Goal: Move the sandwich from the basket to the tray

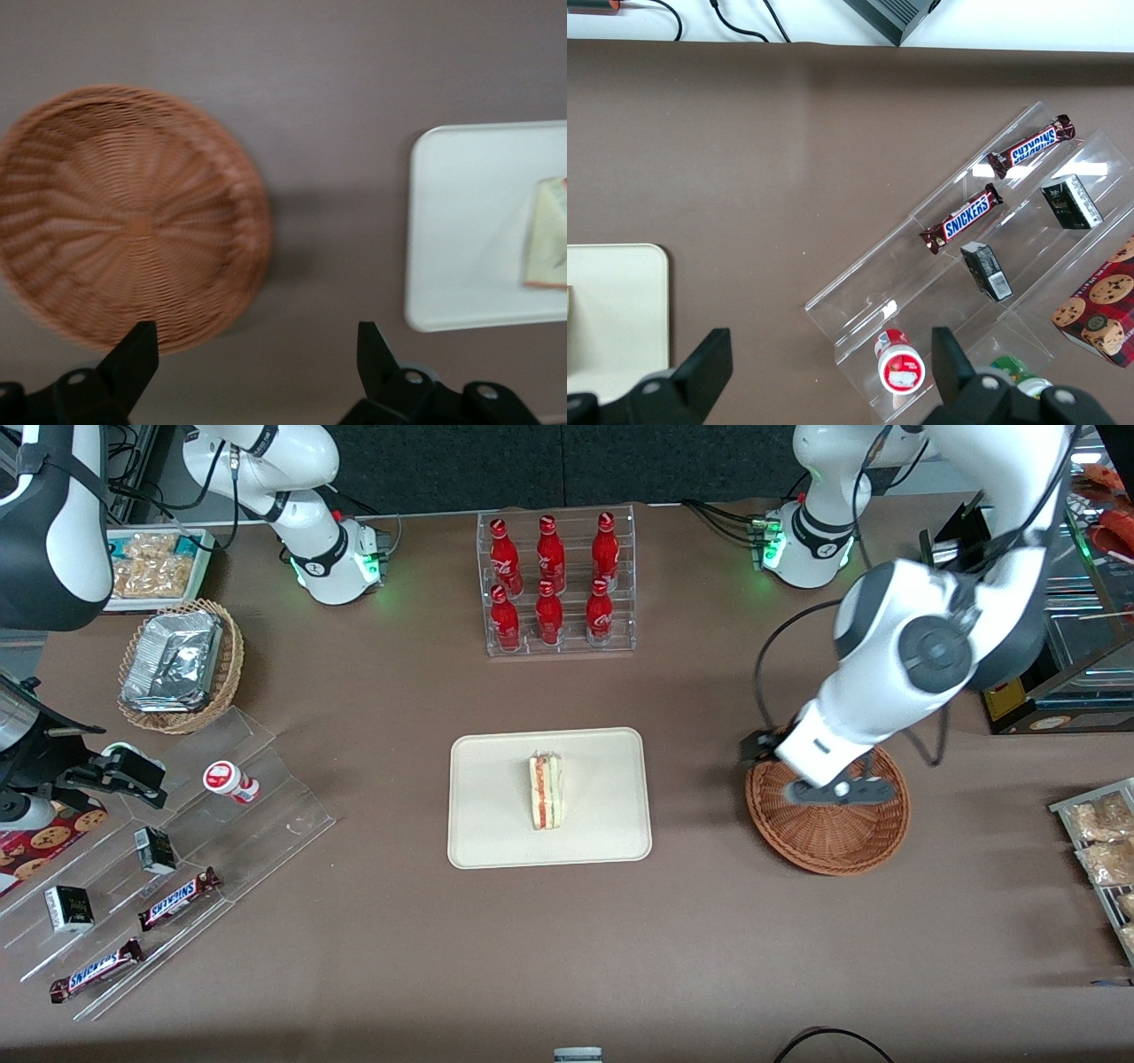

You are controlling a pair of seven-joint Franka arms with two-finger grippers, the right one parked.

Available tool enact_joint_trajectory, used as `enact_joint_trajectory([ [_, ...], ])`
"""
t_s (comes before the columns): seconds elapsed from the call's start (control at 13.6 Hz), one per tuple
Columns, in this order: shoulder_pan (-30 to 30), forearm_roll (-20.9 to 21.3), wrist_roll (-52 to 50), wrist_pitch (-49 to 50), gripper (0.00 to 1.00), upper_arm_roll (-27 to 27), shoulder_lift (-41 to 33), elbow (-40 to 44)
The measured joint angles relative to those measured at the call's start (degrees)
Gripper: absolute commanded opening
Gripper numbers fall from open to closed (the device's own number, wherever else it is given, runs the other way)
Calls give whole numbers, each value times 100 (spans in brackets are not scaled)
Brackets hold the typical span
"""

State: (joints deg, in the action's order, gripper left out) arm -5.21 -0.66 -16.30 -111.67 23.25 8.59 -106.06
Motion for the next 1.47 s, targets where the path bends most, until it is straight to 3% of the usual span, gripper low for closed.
enact_joint_trajectory([
  [0.29, -668, -130, 947, 392, 99, -45, -1045, -629],
  [0.59, -967, -161, 1211, 1247, 100, -170, -1626, -373],
  [0.96, -970, -162, 1250, 2142, 100, -352, -1649, 764],
  [1.47, -964, -161, 1250, 2159, 100, -340, -1584, 982],
])
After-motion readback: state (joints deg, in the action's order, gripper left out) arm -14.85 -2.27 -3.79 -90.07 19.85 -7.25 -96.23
